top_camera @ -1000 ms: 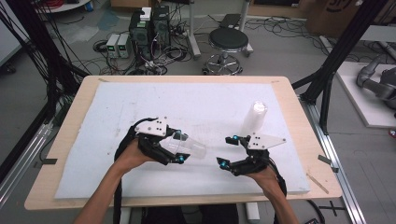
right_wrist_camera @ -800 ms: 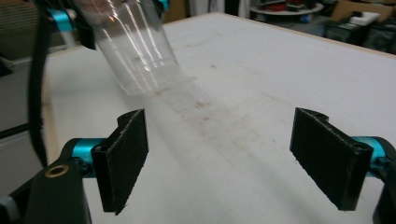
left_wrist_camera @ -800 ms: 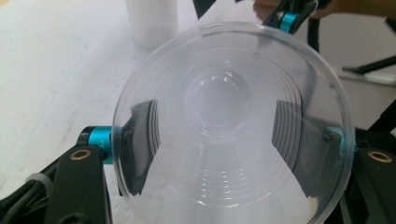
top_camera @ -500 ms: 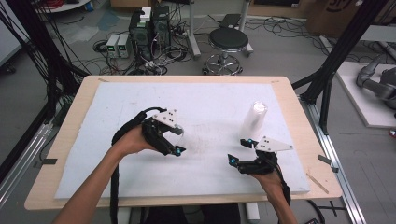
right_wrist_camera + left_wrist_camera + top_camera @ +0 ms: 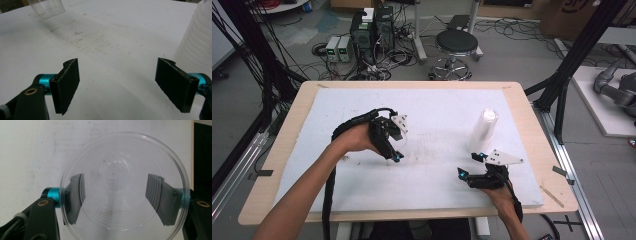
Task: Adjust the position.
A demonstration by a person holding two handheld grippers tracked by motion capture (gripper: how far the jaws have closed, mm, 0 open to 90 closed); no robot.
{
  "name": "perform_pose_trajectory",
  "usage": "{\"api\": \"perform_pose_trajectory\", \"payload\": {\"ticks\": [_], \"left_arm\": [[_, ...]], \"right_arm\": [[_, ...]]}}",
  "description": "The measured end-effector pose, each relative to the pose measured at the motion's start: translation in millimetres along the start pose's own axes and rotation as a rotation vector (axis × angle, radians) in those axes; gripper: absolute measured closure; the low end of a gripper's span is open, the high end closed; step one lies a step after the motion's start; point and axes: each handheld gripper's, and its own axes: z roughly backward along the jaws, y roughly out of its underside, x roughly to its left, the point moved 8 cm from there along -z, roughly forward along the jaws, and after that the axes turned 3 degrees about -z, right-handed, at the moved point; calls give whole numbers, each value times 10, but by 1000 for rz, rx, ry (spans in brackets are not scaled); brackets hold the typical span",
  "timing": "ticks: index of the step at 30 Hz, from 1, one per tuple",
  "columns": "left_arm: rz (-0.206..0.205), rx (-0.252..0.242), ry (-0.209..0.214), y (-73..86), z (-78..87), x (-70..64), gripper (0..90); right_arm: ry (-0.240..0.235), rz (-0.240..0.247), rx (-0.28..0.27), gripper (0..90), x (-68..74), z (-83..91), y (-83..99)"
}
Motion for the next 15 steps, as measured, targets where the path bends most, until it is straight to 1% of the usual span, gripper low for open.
{"api": "perform_pose_trajectory", "payload": {"ticks": [3,4,7,8,9,15], "left_arm": [[-8,22,-2,12,-10,10,316],[-2,22,0,13,-15,3,317],[-12,27,1,14,-27,5,316],[-9,28,2,15,-31,1,316],[-12,29,1,15,-33,4,317],[-4,33,1,28,-49,21,317]], "right_arm": [[-4,-6,-7,194,6,7,5],[-5,-1,-10,194,2,8,6],[-6,3,-13,194,0,-1,17],[-9,-1,-13,194,7,-4,21],[-8,5,-13,194,6,-8,25],[-12,11,-16,194,22,-24,42]]}}
